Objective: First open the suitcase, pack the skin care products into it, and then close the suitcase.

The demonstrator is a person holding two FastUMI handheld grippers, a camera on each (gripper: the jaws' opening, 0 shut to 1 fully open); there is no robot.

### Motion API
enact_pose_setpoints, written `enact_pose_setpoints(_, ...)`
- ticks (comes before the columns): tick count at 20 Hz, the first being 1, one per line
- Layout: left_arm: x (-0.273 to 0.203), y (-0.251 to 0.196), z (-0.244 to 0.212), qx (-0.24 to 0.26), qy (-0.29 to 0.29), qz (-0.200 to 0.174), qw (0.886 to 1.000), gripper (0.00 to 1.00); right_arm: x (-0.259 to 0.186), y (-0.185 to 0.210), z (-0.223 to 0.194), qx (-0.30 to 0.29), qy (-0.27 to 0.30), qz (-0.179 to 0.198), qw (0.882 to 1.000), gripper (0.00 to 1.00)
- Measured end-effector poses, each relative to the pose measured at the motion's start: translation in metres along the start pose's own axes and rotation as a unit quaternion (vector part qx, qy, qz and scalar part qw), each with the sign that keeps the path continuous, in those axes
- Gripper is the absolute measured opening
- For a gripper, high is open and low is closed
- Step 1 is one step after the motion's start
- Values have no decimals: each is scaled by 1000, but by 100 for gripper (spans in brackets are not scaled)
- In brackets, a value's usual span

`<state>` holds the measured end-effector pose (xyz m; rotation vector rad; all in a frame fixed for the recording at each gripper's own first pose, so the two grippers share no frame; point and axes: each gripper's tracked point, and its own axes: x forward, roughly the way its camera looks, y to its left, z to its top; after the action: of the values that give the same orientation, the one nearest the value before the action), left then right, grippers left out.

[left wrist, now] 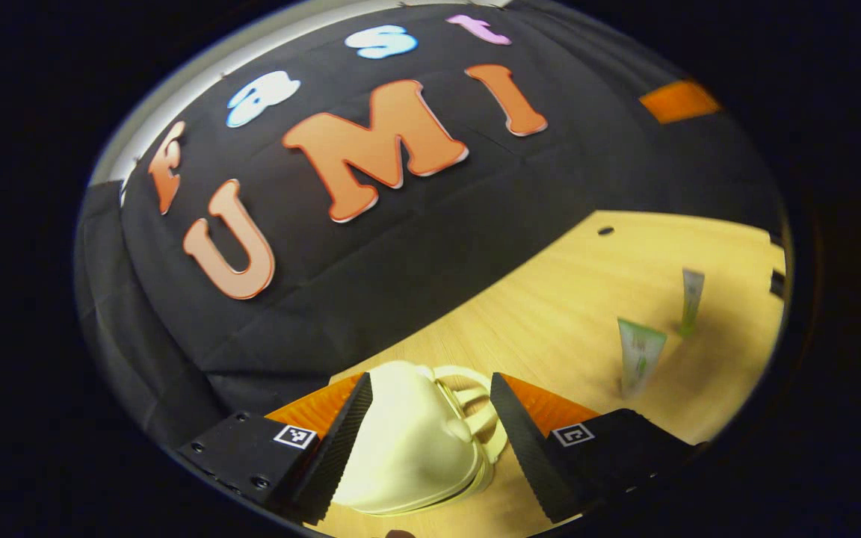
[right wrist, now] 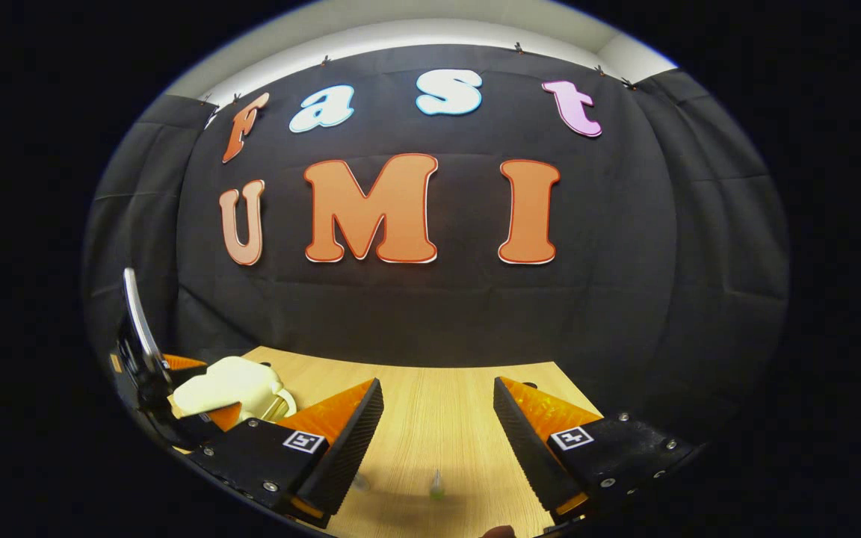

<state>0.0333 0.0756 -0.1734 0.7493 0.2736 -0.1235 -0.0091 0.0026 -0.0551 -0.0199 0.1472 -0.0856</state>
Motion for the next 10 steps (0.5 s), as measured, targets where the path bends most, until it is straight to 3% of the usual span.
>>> enact_pose_setpoints(5,31,-37,-35,124,35,-45,991,98,3,-10,-13,8,20,-19,1000,94)
enact_pose_setpoints(10,66,-57,-65,182,81,-70,977,98,5,-26,-27,16,41,-45,998,94)
